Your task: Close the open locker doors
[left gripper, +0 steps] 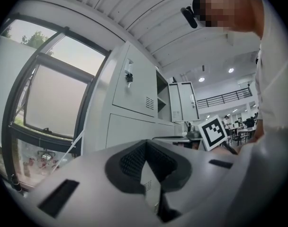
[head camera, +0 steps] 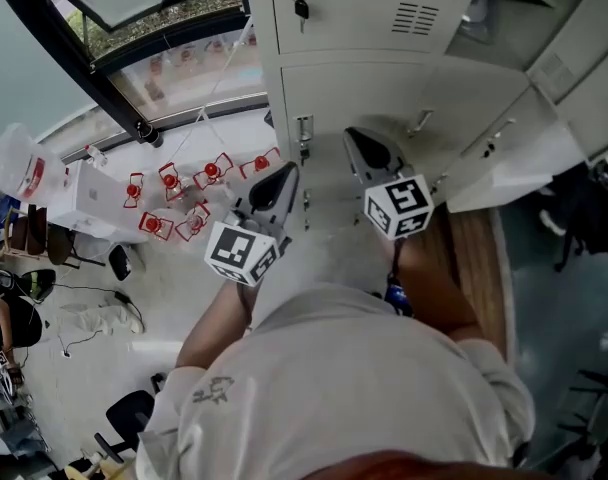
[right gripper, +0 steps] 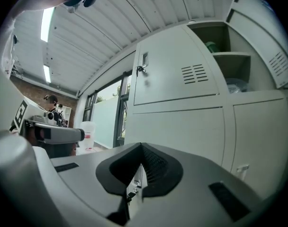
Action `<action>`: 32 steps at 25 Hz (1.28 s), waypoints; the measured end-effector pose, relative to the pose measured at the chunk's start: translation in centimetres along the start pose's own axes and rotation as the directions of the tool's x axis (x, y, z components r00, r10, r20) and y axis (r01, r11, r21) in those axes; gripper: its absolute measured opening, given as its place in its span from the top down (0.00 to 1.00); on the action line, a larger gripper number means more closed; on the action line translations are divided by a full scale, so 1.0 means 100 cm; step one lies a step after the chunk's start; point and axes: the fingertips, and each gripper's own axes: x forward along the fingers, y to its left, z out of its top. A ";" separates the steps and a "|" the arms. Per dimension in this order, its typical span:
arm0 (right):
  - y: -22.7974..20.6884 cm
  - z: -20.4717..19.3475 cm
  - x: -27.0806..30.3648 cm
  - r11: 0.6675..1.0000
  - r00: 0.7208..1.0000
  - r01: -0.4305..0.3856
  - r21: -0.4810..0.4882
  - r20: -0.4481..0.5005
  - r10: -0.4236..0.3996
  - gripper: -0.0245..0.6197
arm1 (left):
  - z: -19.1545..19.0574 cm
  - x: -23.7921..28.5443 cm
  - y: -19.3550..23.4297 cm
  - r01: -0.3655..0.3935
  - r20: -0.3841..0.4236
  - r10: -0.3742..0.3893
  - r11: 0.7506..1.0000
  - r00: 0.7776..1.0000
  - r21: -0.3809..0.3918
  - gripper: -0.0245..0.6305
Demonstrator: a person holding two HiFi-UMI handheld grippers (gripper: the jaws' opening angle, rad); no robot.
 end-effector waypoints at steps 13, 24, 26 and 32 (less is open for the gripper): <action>-0.082 0.037 -0.107 0.999 0.997 0.040 0.009 0.072 -0.040 0.96 | 0.008 0.092 -0.097 0.129 0.009 -0.129 0.991 0.992 0.020 0.97; -0.187 0.033 -0.234 0.990 0.990 0.139 -0.015 0.039 -0.138 0.96 | 0.009 0.182 -0.231 0.273 0.010 -0.273 0.961 0.962 0.037 0.97; -0.205 0.034 -0.259 0.987 0.987 0.158 -0.026 0.038 -0.157 0.96 | 0.008 0.196 -0.257 0.298 0.011 -0.299 0.954 0.954 0.042 0.97; -0.256 0.034 -0.325 0.979 0.980 0.201 -0.045 0.009 -0.201 0.96 | 0.008 0.225 -0.324 0.354 -0.002 -0.355 0.932 0.935 0.073 0.97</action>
